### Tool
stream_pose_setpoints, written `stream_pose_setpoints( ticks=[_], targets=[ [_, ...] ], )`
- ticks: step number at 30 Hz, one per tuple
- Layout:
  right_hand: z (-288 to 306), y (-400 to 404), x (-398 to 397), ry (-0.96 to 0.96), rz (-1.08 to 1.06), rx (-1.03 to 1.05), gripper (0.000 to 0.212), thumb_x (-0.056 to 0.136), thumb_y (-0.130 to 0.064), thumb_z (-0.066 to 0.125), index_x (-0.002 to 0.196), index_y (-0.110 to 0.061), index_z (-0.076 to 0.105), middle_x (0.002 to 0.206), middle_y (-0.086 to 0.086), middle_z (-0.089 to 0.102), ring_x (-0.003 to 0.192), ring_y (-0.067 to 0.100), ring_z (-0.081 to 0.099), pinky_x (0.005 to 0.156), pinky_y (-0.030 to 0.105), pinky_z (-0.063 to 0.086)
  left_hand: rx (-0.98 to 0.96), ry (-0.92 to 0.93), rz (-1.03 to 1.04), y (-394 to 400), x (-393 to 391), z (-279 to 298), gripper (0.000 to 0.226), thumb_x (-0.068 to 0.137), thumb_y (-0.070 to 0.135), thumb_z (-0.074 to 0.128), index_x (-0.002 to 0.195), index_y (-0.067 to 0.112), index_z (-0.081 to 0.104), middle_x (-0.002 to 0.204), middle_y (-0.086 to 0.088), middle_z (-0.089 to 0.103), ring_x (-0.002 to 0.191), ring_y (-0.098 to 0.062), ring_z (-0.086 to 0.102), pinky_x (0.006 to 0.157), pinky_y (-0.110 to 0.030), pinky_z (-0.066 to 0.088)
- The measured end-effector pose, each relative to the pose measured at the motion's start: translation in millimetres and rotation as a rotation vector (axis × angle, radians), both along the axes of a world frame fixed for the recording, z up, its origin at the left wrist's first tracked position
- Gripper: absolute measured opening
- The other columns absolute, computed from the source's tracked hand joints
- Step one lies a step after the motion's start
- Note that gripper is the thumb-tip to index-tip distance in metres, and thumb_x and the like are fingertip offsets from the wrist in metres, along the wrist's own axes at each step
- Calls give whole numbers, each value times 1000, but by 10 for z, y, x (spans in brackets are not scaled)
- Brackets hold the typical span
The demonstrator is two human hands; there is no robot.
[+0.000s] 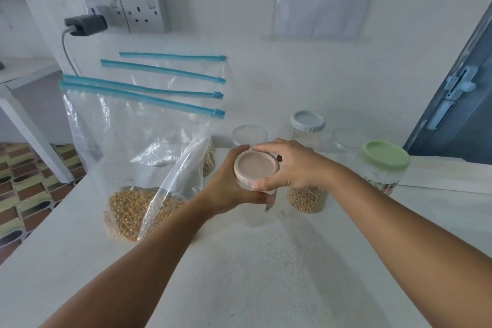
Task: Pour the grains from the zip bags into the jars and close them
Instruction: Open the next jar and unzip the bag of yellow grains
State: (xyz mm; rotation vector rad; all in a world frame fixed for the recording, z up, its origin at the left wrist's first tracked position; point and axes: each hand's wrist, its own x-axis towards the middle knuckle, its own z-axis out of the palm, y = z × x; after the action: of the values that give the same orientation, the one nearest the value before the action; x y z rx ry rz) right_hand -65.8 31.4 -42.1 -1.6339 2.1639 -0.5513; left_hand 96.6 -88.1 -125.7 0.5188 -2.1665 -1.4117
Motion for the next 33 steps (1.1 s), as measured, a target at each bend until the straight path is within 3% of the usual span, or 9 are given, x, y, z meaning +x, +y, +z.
stream_pose_setpoints(
  ticks=[5, 9, 13, 18, 22, 25, 27, 30, 33],
  targets=[
    [44, 40, 47, 120, -55, 18, 97, 63, -84, 77, 144, -40, 50, 137, -12, 56, 128, 18, 47, 112, 44, 35, 21, -34, 16, -1, -27, -66, 122, 58, 22, 103, 153, 34, 27, 119, 28, 63, 119, -1, 62, 105, -34, 53],
    [-46, 28, 98, 270, -97, -3, 104, 60, -98, 61, 146, -41, 47, 136, -10, 45, 130, 20, 36, 107, 43, 28, 17, -40, 13, 12, -63, -73, 133, 54, 34, 104, 158, 35, 21, 129, 18, 63, 123, -2, 60, 109, -39, 52],
    [-82, -3, 101, 261, -82, -59, 92, 65, -89, 68, 141, -41, 51, 129, -14, 47, 121, 16, 37, 101, 40, 27, -4, -36, 29, -7, -78, -94, 129, 51, 33, 105, 155, 34, 27, 129, 13, 63, 122, -6, 62, 108, -42, 52],
    [-28, -45, 4, 208, 32, 11, 93, 60, -90, 65, 141, -49, 48, 124, -17, 42, 121, 16, 34, 101, 39, 24, -28, -31, 47, 7, -77, -75, 119, 49, 38, 105, 148, 33, 39, 131, 9, 64, 124, -13, 62, 105, -48, 54],
    [91, -13, -16, 237, 104, 83, 91, 74, -79, 71, 154, -53, 35, 135, -14, 40, 127, 18, 30, 104, 41, 24, -39, -36, 45, -1, -92, -54, 114, 53, 37, 106, 148, 26, 44, 133, 1, 65, 125, -21, 62, 103, -55, 53],
    [131, -30, 96, 309, 31, 81, 107, 68, -97, 55, 155, -39, 34, 145, -6, 39, 136, 22, 30, 110, 44, 24, -43, -45, 42, 29, -82, -38, 116, 53, 39, 104, 149, 29, 39, 131, 8, 64, 124, -15, 62, 105, -48, 54],
    [110, -44, 185, 394, -52, 54, 109, 66, -102, 46, 147, -30, 41, 138, -3, 41, 131, 24, 35, 108, 46, 28, -40, -38, 46, 49, -70, -51, 120, 52, 44, 103, 150, 29, 36, 130, 10, 64, 124, -12, 62, 106, -46, 53],
    [82, -46, 219, 382, -38, 51, 91, 74, -89, 58, 145, -35, 43, 129, -7, 38, 126, 23, 35, 105, 44, 29, -62, -44, 43, 51, -86, -28, 121, 52, 41, 105, 151, 25, 38, 133, 6, 63, 126, -16, 61, 105, -51, 53],
    [202, -11, 121, 205, 83, 177, 93, 79, -64, 72, 157, -51, 24, 143, -12, 26, 131, 24, 25, 110, 42, 28, -81, -44, 20, 34, -107, -23, 110, 57, 24, 104, 148, 20, 43, 133, -1, 64, 125, -23, 62, 103, -52, 54]
  ],
)
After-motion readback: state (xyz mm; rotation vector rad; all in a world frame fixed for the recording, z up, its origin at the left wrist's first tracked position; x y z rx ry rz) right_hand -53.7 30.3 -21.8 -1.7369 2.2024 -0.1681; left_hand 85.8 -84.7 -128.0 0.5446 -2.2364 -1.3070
